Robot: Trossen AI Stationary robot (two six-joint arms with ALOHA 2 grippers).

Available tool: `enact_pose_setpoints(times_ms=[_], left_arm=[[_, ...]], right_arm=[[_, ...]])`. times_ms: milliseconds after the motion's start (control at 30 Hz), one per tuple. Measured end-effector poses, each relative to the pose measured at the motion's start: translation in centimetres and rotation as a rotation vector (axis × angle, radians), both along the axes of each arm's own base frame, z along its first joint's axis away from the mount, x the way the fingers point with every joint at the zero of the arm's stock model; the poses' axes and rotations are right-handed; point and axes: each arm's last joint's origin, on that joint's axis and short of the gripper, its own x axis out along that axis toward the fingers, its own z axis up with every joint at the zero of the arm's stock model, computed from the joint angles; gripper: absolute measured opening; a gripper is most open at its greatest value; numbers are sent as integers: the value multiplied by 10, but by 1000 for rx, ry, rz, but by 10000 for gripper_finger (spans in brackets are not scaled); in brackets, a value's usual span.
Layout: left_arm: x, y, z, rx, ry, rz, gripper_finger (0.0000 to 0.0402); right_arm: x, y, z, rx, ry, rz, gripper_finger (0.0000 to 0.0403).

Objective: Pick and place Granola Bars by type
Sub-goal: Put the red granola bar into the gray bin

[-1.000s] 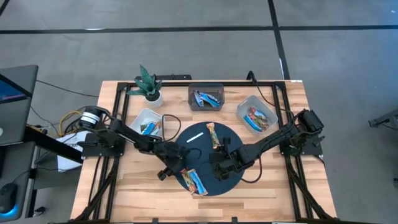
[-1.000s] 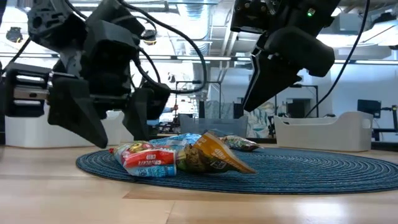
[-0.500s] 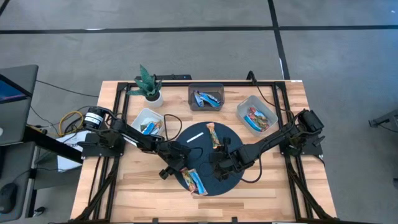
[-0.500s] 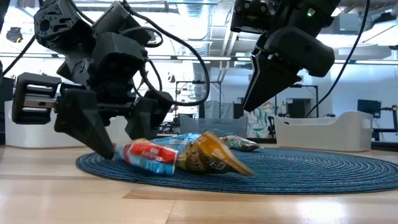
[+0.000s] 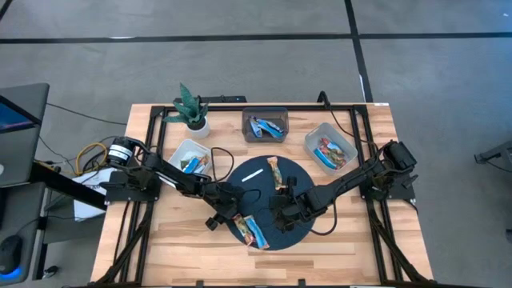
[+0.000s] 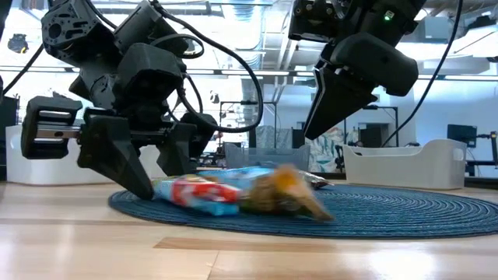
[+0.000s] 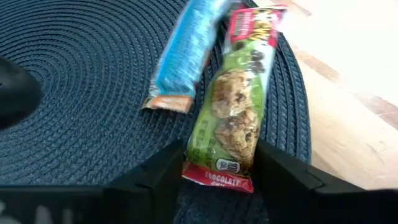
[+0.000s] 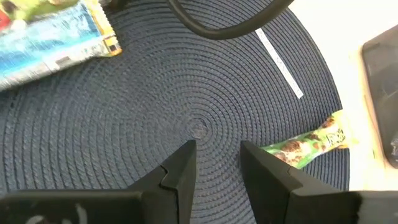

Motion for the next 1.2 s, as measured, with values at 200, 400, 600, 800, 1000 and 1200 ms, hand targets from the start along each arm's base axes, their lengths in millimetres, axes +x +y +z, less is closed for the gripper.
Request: enact_pose_setpoints(times_ms=[200,400,600,800,1000,1200], left_arm=[[0,0,0,8,-4,-1,121],[0,0,1,10,-5,-2,89],[-4,1,11,19,-4,-4,87],[-9,2,38,11,-75,-14,86],[-6,12,53,131,-184,148,86],[3,37,54,159,-239,313,86]], right_arm=[[0,0,0,0,0,0,117],[0,0,0,0,0,0,117],[0,0,0,0,1,0,117],[-6,-2,-14,2,-5,-1,117],[-15,-8,-31,-2,15,-21,117],[-15,-10,-30,-17,1,-47,117]])
